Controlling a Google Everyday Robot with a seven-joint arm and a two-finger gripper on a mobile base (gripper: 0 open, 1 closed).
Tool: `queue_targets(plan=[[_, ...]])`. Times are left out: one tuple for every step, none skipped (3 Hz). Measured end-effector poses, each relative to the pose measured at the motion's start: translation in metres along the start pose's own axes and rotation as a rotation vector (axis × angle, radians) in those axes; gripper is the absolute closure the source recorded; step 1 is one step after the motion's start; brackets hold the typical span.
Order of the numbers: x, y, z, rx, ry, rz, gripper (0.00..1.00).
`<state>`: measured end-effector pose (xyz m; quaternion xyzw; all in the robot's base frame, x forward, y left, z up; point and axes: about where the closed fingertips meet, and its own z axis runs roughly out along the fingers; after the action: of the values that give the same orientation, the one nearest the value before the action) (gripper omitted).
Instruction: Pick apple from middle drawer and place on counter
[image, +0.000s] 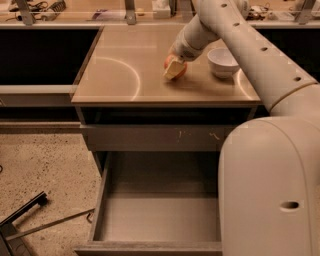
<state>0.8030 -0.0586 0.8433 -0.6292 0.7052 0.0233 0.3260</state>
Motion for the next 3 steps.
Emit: queue_targets(plan=[[0.0012,0.0091,0.0082,-0.093,-0.023,0.044,1.00],[-0.0003,0.0082,0.0055,-0.096,-0.024,0.045,0.93],[-0.0003,0.0082,0.0055,-0.096,-0.024,0.045,0.74]])
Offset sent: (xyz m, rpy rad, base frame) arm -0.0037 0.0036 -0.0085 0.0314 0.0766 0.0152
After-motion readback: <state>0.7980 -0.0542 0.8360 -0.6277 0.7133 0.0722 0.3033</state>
